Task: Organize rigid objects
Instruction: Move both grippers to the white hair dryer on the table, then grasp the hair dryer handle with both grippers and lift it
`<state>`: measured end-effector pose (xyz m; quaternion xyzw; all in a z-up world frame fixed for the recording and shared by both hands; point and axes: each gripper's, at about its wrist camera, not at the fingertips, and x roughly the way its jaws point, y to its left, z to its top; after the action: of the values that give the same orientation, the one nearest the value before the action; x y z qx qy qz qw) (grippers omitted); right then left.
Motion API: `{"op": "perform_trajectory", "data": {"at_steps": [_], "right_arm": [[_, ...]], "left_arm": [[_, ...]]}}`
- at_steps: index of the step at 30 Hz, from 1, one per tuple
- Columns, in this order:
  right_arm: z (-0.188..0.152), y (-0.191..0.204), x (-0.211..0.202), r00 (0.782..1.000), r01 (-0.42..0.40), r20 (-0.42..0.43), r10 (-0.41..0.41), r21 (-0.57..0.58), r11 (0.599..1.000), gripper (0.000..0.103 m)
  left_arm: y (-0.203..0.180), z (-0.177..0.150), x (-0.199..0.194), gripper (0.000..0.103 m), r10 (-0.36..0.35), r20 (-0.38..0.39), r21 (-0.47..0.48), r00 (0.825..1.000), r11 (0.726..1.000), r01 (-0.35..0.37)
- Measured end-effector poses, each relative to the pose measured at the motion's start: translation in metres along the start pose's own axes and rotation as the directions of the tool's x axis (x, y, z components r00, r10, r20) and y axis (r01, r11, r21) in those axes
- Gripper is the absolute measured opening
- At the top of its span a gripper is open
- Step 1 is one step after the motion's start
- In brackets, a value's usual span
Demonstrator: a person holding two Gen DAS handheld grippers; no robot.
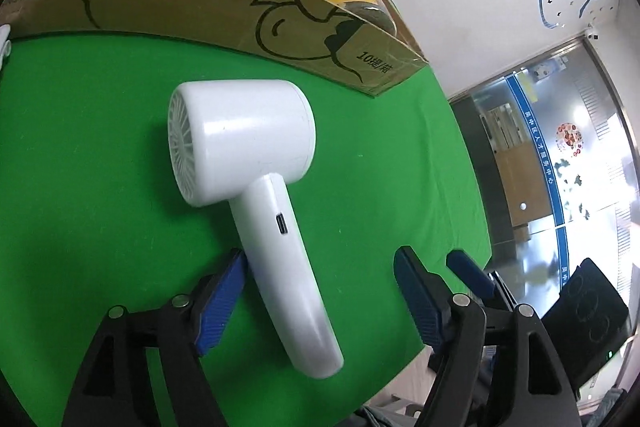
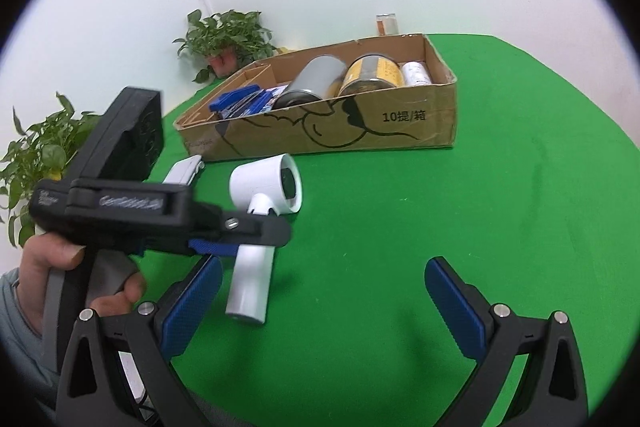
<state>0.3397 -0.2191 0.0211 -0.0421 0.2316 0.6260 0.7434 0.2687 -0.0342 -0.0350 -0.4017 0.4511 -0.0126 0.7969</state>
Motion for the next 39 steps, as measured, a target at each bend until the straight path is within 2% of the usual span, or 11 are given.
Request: {"op": "perform_trajectory", "data": {"at_steps": [1,3,5,7,8,9,11,15,20,30,39], "right_arm": [[0.0,0.002,0.003,1.0,-0.008,-0.014,0.008,-0.006,1.0,0.102],[-0.002,0.014,0.017,0.997,-0.04,-0.068,0.038,-0.027,0.999,0.1],[-0.004,0.027,0.027,0.992,-0.079,-0.098,0.074,-0.051,0.996,0.099],[-0.006,0.038,0.033,0.992,-0.087,-0.096,0.08,-0.064,0.994,0.092],[-0.006,0.043,0.039,0.99,-0.091,-0.109,0.084,-0.063,0.994,0.081],[-0.006,0.044,0.045,0.988,-0.089,-0.129,0.081,-0.058,0.994,0.064],[-0.009,0.047,0.053,0.985,-0.064,-0.163,0.053,-0.063,0.996,0.044],[-0.012,0.047,0.061,0.98,-0.011,-0.199,-0.002,-0.065,0.998,0.026],[-0.014,0.053,0.06,0.979,0.009,-0.201,-0.02,-0.055,0.998,0.026],[-0.004,0.057,0.072,0.978,-0.017,-0.207,0.018,0.005,1.0,0.026],[0.017,0.072,0.066,0.992,-0.044,-0.119,0.041,-0.018,0.999,0.026]], "left_arm": [[0.001,0.0,0.001,0.071,-0.007,0.006,-0.001,1.0,1.0,0.007],[0.003,0.001,0.002,0.063,0.0,0.008,0.003,1.0,1.0,0.0],[0.006,-0.002,0.0,0.05,0.007,0.007,0.011,1.0,1.0,-0.007],[0.011,-0.003,-0.001,0.045,-0.001,0.014,-0.002,1.0,1.0,0.001],[0.013,-0.001,-0.004,0.042,-0.003,0.015,-0.002,1.0,1.0,0.003],[0.014,0.003,-0.005,0.041,-0.005,0.015,0.0,1.0,1.0,0.005],[0.014,0.001,-0.003,0.037,-0.008,0.015,0.001,1.0,1.0,0.008],[0.012,-0.006,-0.01,0.035,-0.001,0.018,0.028,1.0,1.0,0.0],[0.013,-0.012,-0.017,0.033,0.001,0.02,0.039,1.0,0.999,-0.002],[0.021,-0.019,-0.033,0.033,0.031,0.027,0.034,0.999,0.999,-0.032],[0.007,-0.01,-0.07,0.032,0.073,0.142,0.115,0.987,0.989,-0.09]]}}
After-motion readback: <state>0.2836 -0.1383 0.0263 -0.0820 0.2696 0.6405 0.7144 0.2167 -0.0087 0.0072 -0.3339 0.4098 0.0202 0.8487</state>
